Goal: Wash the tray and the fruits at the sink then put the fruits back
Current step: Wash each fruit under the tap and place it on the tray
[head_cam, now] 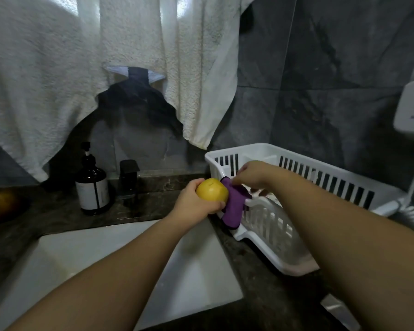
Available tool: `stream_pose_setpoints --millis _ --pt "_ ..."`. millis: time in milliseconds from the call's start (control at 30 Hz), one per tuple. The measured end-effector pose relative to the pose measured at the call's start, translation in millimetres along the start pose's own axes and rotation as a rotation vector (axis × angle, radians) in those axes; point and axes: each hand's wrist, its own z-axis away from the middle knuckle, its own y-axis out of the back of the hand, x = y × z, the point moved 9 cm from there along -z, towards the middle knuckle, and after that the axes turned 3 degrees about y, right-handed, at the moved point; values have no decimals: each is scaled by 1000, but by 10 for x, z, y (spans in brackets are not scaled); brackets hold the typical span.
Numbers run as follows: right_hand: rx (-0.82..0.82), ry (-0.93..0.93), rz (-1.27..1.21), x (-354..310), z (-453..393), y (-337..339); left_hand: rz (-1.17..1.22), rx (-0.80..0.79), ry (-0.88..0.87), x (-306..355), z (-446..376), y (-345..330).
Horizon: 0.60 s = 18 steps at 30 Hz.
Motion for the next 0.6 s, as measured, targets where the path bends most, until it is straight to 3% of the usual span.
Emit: stream_pose_setpoints --millis 100,200,300,367,500,600 --pt "-107 16 96 -35 45 -128 23 7 -1 0 46 61" --pt "82 182 211 -294 66 87 12 14 -12 8 71 196" --pt "165 359 37 -696 203 185 -53 0 -43 48 127 409" --pt "25 402 -103 -909 293 -26 -106 -2 -82 109 208 585" --pt "-390 283 -424 -1096 465 -773 -207 -51 -158 205 462 938" --pt "-451 284 -686 -1310 563 -1130 -176 -80 -157 131 684 1301"
